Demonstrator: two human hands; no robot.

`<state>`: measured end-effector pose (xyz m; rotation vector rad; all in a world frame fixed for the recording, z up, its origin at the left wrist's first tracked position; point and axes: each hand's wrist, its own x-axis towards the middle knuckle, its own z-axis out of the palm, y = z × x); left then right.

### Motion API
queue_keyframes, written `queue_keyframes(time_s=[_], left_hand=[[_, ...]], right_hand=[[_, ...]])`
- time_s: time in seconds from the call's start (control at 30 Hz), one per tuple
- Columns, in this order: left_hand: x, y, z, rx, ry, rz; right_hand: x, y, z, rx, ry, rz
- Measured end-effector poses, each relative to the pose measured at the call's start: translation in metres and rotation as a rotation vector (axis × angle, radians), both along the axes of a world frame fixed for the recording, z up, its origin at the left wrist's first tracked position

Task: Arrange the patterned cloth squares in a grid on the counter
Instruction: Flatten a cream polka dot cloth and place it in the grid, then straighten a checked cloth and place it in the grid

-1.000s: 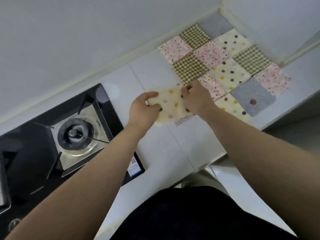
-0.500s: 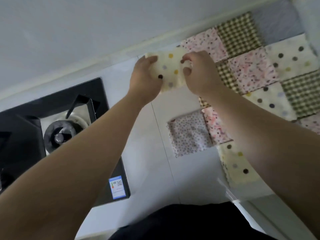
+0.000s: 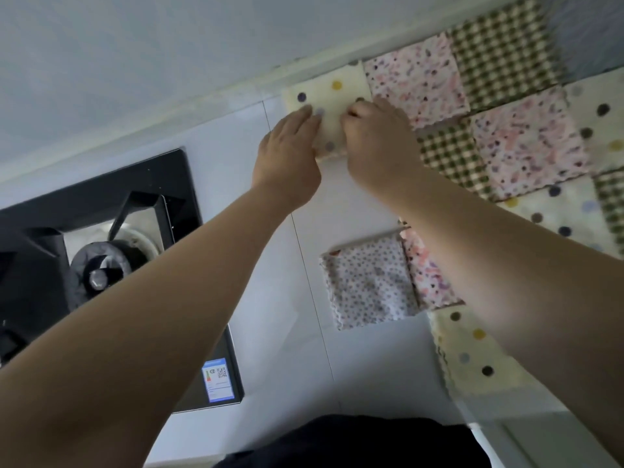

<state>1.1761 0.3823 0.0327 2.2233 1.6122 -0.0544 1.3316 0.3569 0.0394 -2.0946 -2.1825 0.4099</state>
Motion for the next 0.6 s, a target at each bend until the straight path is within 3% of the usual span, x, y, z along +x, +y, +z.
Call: queue_keyframes(time_s=[0.3,0.6], left_hand=[[-0.009,-0.02,0.02,-0.031,-0.043,0.031],[-0.054,-0.124,0.059,-0.057,-0.247,0.267]], right_hand=[[-0.01,-0.019,0.008,0.086,0.071,-0.05],[-0.07,-0.112,0.023,0.058,0.518,-0.315]])
